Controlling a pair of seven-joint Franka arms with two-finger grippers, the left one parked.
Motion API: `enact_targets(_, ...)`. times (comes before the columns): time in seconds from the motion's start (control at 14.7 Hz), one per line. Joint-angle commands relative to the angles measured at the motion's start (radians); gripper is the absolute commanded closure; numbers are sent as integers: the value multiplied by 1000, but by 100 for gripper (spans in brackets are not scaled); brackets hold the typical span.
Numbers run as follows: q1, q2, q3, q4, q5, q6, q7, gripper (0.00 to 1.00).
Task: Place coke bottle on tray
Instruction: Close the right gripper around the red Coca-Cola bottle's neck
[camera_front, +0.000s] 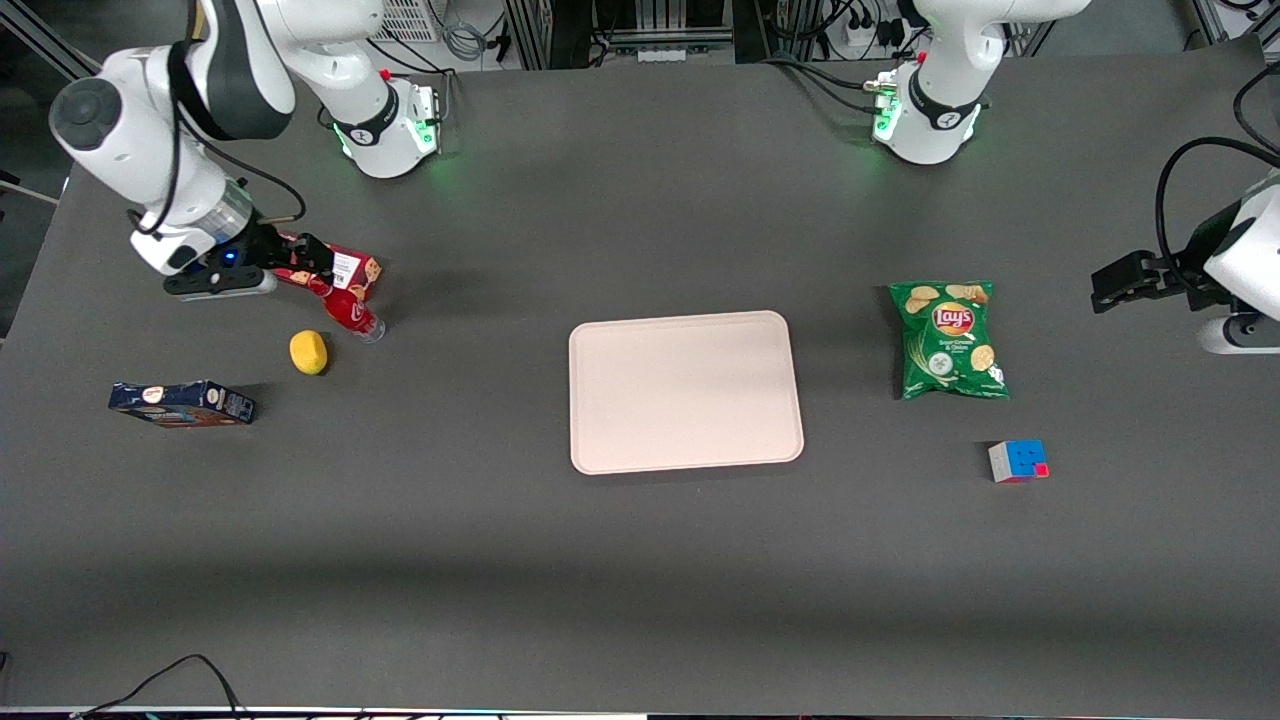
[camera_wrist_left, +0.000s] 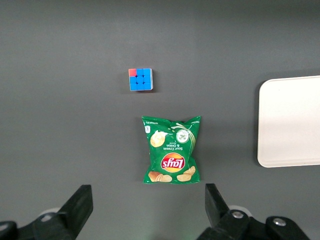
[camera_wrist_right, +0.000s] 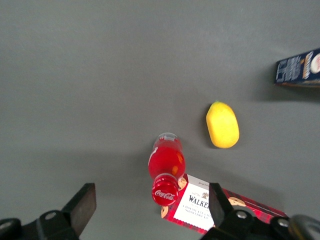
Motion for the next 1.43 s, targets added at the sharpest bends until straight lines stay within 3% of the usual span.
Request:
enact_targets(0.0,-9,-30,8,-114,-6,132,2,0)
enact_targets(0.68,-12,71,6,-145,-17,224,1,0)
enact_targets(0.75,-12,69,6,-145,-17,224,-1,8)
enact_targets(0.82,-13,71,6,-145,-17,224,-11,23)
enact_targets(1.09,-15,69,6,-145,-17,222,-16,93)
enact_targets(1.16,-15,69,6,-143,-17,222,-16,100)
enact_targets(1.36,-15,60,5,-136,-17,219,-14,100)
